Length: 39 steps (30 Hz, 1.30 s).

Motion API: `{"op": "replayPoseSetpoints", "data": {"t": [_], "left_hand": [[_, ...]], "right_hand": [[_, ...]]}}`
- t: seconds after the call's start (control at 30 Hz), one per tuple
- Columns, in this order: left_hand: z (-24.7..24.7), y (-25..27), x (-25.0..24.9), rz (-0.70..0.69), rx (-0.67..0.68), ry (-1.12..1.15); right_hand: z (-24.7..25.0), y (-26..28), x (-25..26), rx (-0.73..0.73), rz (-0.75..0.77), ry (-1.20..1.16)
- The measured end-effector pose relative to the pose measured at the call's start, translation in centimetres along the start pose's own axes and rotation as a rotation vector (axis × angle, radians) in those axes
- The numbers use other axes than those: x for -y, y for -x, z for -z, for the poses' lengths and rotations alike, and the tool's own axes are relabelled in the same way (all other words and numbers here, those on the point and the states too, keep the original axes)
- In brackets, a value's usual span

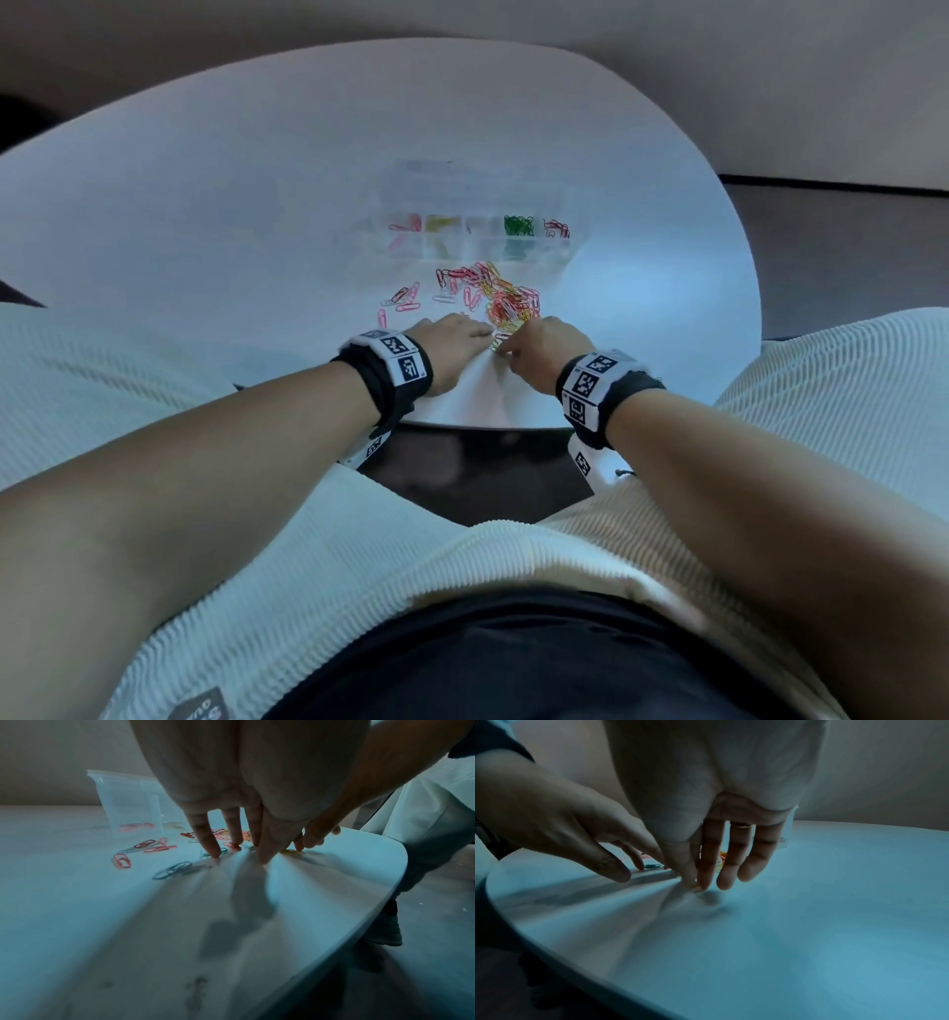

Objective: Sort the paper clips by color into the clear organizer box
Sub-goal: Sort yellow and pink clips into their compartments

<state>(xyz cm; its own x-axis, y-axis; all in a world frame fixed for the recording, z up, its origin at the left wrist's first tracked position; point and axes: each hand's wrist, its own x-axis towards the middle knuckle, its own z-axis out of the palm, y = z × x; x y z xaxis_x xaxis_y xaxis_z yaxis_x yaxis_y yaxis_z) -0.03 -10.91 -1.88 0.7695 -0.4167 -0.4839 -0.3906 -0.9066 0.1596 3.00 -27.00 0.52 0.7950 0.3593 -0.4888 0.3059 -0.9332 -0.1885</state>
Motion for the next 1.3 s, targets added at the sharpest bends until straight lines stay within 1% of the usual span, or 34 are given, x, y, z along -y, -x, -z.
{"op": "replayPoseSetpoints", "data": {"t": [0.13, 0.27, 0.37, 0.43, 0.5, 0.57, 0.63, 0.73, 0.8, 0.97, 1.1, 1.17, 1.2, 1.3], "left_hand": [[0.2, -0.4, 0.1, -0.002, -0.068, -0.028], [0.4, -1.1, 0.3, 0.064, -0.068, -0.01], [0.1, -1.8, 0.6, 0.14, -0.069, 0.077], [0.1, -2.0, 0.6, 0.197, -0.042, 0.138], [0.3, -2.1, 0.6, 0.22, -0.01, 0.154], [0.2, -2.0, 0.5, 0.212, -0.029, 0.165], [-0.1, -1.8, 0.4, 0.169, -0.081, 0.15], [-0.2, -1.6, 0.1, 0.16, -0.069, 0.135], [0.0, -1.5, -0.1, 0.177, -0.05, 0.134], [0.2, -0.8, -0.1, 0.23, -0.069, 0.121], [0.5, -0.4, 0.7, 0.285, -0.082, 0.149], [0.8, -0.2, 1.0, 0.313, -0.088, 0.172], [0.9, -0.1, 1.1, 0.327, -0.092, 0.192], [1.2, -0.1, 1.3, 0.358, -0.125, 0.295]], "right_hand": [[0.1, -0.3, -0.3, -0.017, -0.081, 0.009], [0.0, -0.4, -0.9, -0.014, -0.148, -0.026], [-0.1, -0.6, -1.0, -0.034, -0.185, -0.044], [-0.3, -0.7, -0.9, -0.036, -0.193, -0.029], [-0.4, -0.9, -0.8, -0.033, -0.193, -0.019], [-0.6, -1.1, -0.7, -0.018, -0.203, -0.038], [-0.8, -1.2, -0.6, -0.005, -0.222, -0.062], [-1.0, -1.3, -0.4, 0.007, -0.229, -0.052], [-1.0, -1.2, -0.4, 0.013, -0.23, -0.04], [-0.7, -1.0, -0.3, 0.037, -0.219, -0.01], [-0.9, -1.1, -0.2, 0.097, -0.211, -0.018], [-0.3, -1.1, -0.2, 0.069, -0.196, -0.104], [0.1, -1.1, -0.3, 0.014, -0.191, -0.198], [2.0, -1.0, -1.0, -0.189, -0.236, -0.665]]}}
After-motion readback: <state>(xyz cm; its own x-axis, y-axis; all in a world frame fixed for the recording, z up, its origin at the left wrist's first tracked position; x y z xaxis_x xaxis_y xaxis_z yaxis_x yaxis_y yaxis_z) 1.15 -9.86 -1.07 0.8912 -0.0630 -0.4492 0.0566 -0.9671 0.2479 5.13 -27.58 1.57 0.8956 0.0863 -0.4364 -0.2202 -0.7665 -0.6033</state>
